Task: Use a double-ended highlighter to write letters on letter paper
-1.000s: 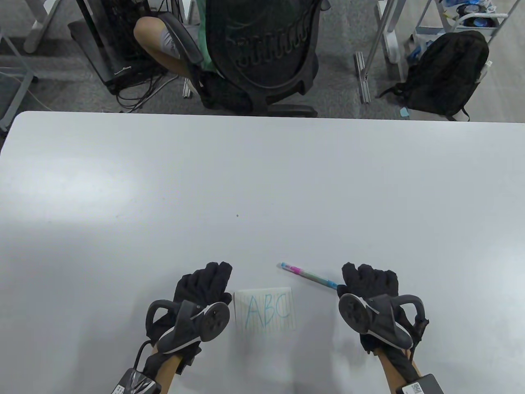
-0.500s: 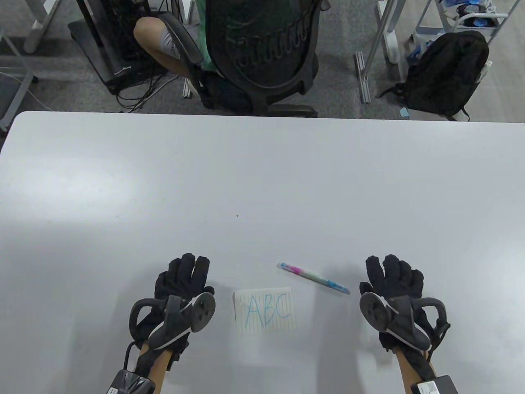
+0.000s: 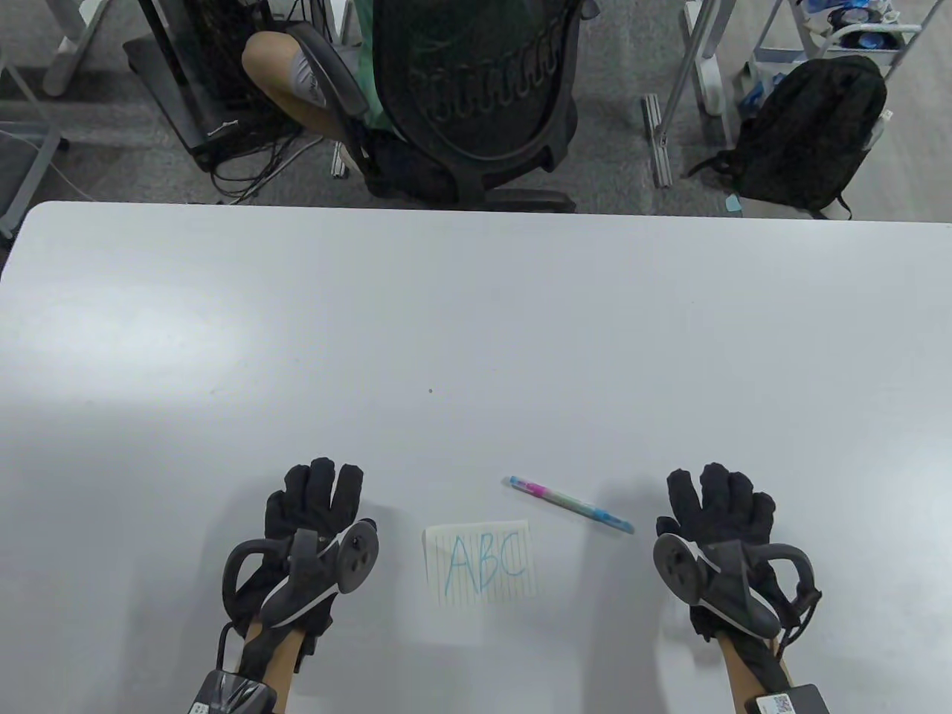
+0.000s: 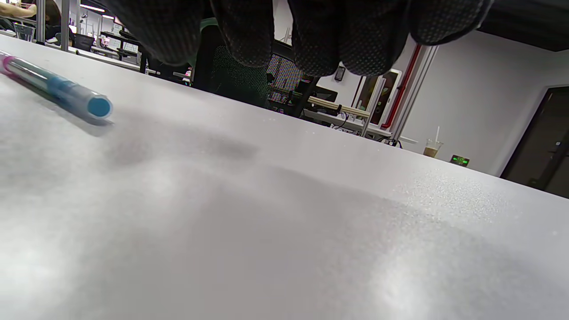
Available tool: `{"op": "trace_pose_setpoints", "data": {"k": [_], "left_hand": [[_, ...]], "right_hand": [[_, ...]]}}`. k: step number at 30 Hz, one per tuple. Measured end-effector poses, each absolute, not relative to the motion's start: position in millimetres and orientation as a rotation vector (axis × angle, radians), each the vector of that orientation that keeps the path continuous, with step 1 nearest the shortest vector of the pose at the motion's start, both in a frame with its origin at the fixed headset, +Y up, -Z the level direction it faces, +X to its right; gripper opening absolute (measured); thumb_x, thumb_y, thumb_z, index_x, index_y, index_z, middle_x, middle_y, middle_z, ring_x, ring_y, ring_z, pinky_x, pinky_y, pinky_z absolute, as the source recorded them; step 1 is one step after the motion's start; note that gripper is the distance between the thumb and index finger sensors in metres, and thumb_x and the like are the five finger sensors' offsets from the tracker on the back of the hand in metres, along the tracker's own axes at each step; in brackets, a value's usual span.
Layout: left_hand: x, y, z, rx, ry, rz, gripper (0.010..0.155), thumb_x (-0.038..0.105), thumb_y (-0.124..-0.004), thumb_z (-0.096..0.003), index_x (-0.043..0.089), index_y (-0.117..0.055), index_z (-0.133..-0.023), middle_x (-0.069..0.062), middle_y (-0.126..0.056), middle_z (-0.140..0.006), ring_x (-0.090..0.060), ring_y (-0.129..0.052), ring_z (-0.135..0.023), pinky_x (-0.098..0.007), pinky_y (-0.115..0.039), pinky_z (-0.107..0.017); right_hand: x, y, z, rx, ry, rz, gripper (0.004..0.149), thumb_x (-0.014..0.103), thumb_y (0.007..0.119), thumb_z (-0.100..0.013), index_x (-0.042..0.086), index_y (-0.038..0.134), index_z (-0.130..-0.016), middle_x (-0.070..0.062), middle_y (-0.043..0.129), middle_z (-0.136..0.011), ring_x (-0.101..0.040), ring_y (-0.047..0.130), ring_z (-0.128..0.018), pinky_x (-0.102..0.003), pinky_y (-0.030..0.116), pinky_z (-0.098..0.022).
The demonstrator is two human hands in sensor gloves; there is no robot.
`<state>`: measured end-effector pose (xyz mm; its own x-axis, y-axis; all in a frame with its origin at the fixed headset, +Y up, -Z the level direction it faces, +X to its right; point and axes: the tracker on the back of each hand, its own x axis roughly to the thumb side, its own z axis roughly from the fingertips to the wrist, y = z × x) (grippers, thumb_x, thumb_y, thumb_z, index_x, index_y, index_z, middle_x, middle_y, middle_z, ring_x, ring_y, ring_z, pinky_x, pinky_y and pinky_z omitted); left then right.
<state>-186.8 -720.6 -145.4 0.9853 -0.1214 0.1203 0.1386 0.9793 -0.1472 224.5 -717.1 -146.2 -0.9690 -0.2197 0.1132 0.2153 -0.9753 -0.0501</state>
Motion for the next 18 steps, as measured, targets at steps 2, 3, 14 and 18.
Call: {"op": "trace_pose_setpoints", "data": {"k": [2,3,14,18], "left_hand": [[-186.8,-721.1,-145.4,-0.162,-0.115,-0.118,0.072,0.053,-0.052,-0.0589,0.021,-0.029,-0.120,-0.019,-0.031,-0.126,-0.049,-0.041,-0.116,-0.064,-0.050,-0.082],[-186.7,-720.9,-145.4,-0.164,-0.116,-0.112,0.072,0.053,-0.052,-0.0589,0.021,-0.029,-0.120,-0.019,-0.031,-0.126,-0.049,-0.041,-0.116,-0.064,-0.049,-0.082],[-186.2,-722.4,-145.2,-0.164,-0.123,-0.109,0.072,0.053,-0.052,-0.0589,0.021,-0.029,-0.120,-0.019,-0.031,-0.126,-0.049,-0.041,-0.116,-0.064,-0.049,-0.082],[-185.1,-723.2,-144.8,-0.162,-0.127,-0.117,0.072,0.053,-0.052,-0.0588,0.021,-0.029,-0.120,-0.019,-0.031,-0.126,-0.048,-0.041,-0.116,-0.064,-0.049,-0.082]], "right_hand": [[224.1,-716.7,-146.0,-0.175,0.054,-2.914,0.064,0.044,0.063,-0.056,0.013,0.055,-0.111,-0.037,0.058,-0.110,-0.063,0.060,-0.095,-0.076,0.051,-0.064],[224.1,-716.5,-146.0,-0.174,0.052,-2.914,0.064,0.044,0.063,-0.056,0.012,0.055,-0.112,-0.037,0.057,-0.110,-0.063,0.060,-0.095,-0.076,0.050,-0.065],[223.5,-717.7,-145.5,-0.178,0.056,-2.917,0.064,0.044,0.063,-0.056,0.012,0.055,-0.111,-0.038,0.057,-0.110,-0.063,0.059,-0.095,-0.076,0.050,-0.064],[223.0,-718.7,-144.8,-0.177,0.046,-2.915,0.064,0.044,0.063,-0.056,0.012,0.055,-0.112,-0.038,0.057,-0.110,-0.064,0.059,-0.095,-0.076,0.050,-0.064]]}}
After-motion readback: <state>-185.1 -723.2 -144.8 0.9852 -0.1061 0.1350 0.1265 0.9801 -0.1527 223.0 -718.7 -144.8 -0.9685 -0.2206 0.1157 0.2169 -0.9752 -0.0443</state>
